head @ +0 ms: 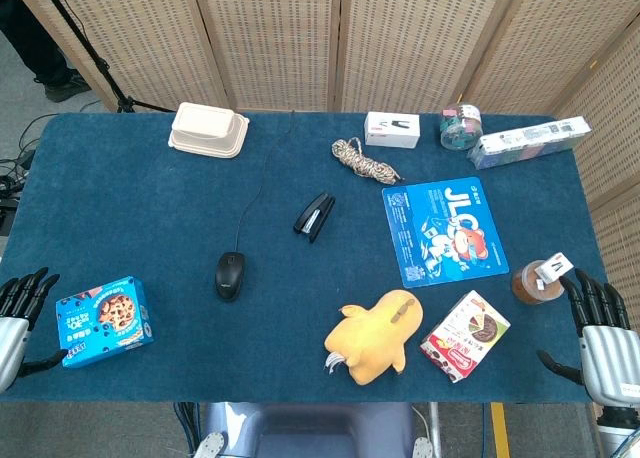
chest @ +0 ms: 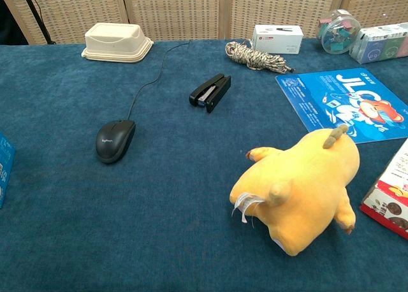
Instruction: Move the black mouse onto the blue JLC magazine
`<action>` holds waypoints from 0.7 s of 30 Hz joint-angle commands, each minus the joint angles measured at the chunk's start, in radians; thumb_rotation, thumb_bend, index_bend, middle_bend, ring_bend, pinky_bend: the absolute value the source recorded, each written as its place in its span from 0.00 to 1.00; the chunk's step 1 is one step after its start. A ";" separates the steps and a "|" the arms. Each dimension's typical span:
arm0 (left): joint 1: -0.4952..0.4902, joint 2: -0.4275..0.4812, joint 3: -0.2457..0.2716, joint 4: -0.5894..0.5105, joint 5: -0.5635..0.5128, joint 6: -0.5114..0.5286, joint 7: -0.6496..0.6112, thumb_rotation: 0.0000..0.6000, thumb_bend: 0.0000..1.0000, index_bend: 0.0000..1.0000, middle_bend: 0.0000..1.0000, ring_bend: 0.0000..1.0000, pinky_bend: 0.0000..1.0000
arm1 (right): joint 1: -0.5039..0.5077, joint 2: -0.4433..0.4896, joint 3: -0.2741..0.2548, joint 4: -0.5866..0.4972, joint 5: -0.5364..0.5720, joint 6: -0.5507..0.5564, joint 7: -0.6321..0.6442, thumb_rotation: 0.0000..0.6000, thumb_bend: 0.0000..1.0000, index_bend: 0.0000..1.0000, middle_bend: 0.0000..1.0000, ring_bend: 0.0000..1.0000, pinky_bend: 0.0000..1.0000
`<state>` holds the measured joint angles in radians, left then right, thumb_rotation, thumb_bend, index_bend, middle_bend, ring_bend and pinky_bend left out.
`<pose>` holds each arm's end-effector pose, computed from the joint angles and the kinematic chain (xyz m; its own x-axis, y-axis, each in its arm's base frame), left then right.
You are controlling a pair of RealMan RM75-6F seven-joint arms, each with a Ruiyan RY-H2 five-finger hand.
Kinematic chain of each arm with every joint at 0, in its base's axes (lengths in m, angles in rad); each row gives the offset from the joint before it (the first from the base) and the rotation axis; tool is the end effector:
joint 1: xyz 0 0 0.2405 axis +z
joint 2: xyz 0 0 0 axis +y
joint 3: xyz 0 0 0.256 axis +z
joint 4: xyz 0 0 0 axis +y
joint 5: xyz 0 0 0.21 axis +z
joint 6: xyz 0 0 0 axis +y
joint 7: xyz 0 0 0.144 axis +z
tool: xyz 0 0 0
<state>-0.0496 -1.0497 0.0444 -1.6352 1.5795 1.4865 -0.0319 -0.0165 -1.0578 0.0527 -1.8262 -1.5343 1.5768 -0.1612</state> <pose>-0.3149 0.1493 0.1627 0.4147 0.1079 0.9035 0.9099 -0.0469 -0.4121 -0.2801 -0.1498 0.1721 0.4069 0.0458 0.9123 -0.9132 0.0471 0.4049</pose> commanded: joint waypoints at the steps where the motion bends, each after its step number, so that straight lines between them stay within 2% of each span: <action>1: -0.001 0.000 -0.001 -0.001 -0.001 -0.002 0.000 1.00 0.06 0.00 0.00 0.00 0.00 | 0.000 -0.001 0.000 0.000 0.000 0.000 -0.002 1.00 0.00 0.00 0.00 0.00 0.00; 10: -0.014 -0.004 -0.009 -0.003 -0.006 -0.021 0.011 1.00 0.06 0.00 0.00 0.00 0.00 | 0.000 -0.001 0.001 -0.001 0.004 -0.002 -0.003 1.00 0.00 0.00 0.00 0.00 0.00; 15: -0.064 -0.024 -0.028 0.024 0.019 -0.061 0.041 1.00 0.06 0.00 0.00 0.00 0.00 | -0.001 0.000 0.004 -0.001 0.006 0.003 0.000 1.00 0.00 0.00 0.00 0.00 0.00; 18: -0.130 -0.047 -0.039 0.081 0.079 -0.107 0.046 1.00 0.06 0.00 0.00 0.00 0.00 | -0.002 -0.001 0.006 -0.001 0.009 0.005 0.000 1.00 0.00 0.00 0.00 0.00 0.00; 21: -0.207 -0.090 -0.045 0.204 0.196 -0.110 0.008 1.00 0.06 0.00 0.00 0.00 0.00 | -0.001 -0.002 0.009 0.000 0.017 0.001 -0.002 1.00 0.00 0.00 0.00 0.00 0.00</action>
<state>-0.1848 -1.0986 0.0098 -1.5342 1.6790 1.3924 0.0014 -0.0177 -1.0594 0.0612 -1.8268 -1.5178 1.5790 -0.1626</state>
